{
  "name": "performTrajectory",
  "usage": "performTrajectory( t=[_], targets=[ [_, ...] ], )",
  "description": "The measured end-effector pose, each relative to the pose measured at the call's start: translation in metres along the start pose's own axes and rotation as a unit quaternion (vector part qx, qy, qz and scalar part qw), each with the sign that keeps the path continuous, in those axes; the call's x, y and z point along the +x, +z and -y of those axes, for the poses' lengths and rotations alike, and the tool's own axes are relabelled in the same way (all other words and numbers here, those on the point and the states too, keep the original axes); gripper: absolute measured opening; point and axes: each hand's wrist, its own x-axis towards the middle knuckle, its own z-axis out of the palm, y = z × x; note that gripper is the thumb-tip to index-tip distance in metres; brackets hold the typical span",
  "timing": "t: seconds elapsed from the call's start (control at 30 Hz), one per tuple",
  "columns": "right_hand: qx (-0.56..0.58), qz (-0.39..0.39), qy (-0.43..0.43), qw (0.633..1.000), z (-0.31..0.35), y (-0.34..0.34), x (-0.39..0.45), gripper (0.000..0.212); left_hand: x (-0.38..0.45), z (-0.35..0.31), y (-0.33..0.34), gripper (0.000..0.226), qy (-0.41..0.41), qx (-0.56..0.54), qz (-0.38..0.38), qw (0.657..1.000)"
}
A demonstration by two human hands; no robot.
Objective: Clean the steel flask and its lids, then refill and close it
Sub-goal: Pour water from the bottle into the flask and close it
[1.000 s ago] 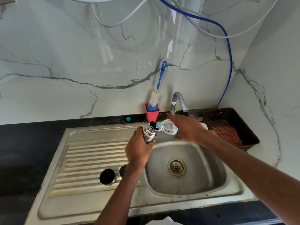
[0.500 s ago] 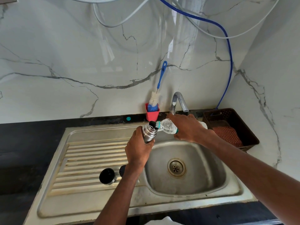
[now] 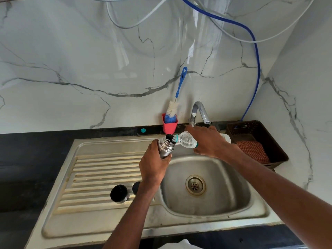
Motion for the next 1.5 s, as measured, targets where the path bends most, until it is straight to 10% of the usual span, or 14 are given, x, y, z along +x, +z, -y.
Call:
performTrajectory(
  t=[1.5],
  targets=[
    [-0.056, -0.014, -0.005, 0.998, 0.004, -0.014, 0.001, 0.074, -0.001, -0.002, 0.003, 0.058, -0.003, 0.005, 0.0, 1.0]
  ],
)
